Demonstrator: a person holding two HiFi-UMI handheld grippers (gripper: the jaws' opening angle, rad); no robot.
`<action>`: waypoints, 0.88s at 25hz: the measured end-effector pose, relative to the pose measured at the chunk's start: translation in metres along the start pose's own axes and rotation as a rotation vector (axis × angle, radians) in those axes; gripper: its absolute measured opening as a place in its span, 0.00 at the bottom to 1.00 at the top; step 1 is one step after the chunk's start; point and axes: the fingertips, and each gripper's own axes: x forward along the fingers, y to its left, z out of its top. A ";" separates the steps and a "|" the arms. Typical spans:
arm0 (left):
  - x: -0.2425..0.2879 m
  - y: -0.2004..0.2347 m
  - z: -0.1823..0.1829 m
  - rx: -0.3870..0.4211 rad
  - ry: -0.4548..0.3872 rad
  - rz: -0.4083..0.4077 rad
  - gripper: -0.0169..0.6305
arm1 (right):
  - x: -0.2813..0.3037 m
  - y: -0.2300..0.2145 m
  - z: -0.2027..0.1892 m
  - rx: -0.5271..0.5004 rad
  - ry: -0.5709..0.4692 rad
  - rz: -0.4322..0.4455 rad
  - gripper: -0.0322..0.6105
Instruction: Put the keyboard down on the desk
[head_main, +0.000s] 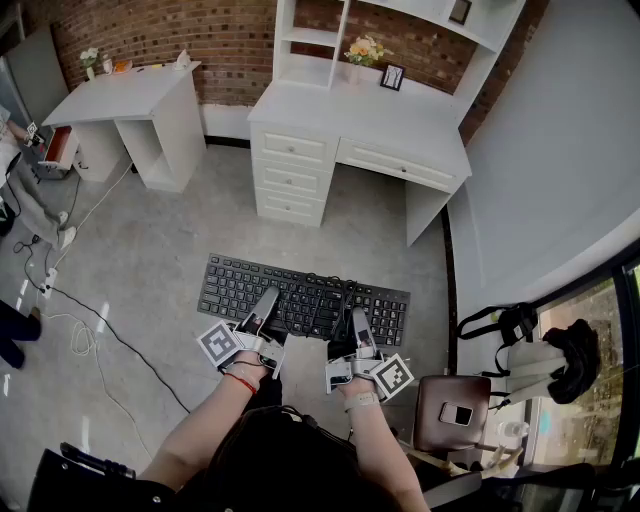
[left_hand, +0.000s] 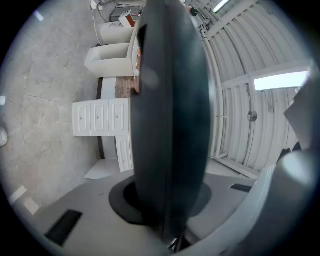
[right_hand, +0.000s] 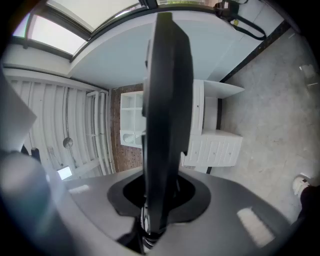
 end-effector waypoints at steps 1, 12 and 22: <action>0.005 0.001 0.003 0.002 0.001 0.002 0.11 | 0.006 -0.002 0.001 0.000 -0.002 -0.003 0.16; 0.073 0.020 0.045 -0.013 0.013 0.013 0.11 | 0.082 -0.020 0.013 -0.004 0.005 -0.020 0.17; 0.140 0.037 0.099 -0.011 0.038 0.034 0.11 | 0.166 -0.033 0.018 -0.010 0.006 -0.028 0.17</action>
